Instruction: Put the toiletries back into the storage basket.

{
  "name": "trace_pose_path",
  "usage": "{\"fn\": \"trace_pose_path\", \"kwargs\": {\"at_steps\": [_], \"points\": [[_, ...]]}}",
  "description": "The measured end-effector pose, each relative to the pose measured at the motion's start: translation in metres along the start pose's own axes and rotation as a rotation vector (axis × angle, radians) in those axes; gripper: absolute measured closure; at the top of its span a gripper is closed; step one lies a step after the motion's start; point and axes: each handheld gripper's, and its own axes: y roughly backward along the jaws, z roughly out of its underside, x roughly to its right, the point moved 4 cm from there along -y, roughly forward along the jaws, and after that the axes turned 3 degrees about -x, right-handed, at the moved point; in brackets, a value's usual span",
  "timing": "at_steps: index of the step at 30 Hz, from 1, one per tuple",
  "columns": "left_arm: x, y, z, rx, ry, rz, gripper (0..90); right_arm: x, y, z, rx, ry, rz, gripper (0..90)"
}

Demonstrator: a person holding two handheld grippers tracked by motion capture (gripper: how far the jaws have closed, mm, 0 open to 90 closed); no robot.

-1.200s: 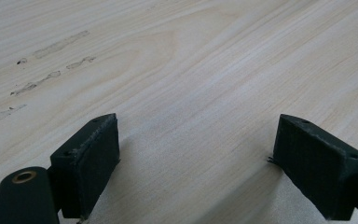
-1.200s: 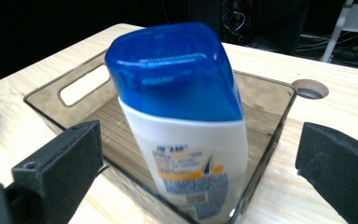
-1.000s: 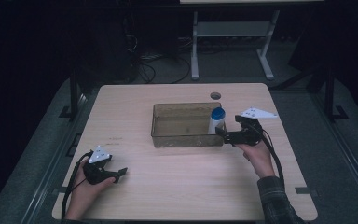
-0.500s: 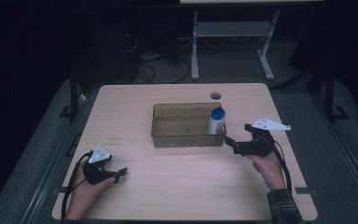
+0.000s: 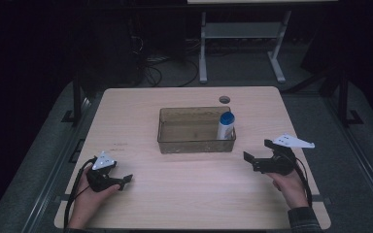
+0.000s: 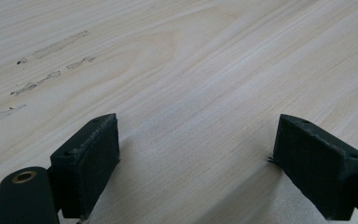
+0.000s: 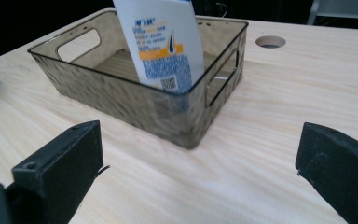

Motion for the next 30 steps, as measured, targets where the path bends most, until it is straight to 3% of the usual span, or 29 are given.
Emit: {"fn": "trace_pose_path", "kwargs": {"at_steps": [17, 30], "points": [[0.0, 0.0, 0.0, -0.001, -0.003, 0.0, 13.1, 0.004, 0.022, 0.041, -0.072, -0.011, 0.03, 0.5], [0.0, 0.0, 0.0, 0.0, -0.002, 0.0, 13.2, 0.014, 0.032, 0.074, -0.201, -0.013, 0.085, 0.5]]}}
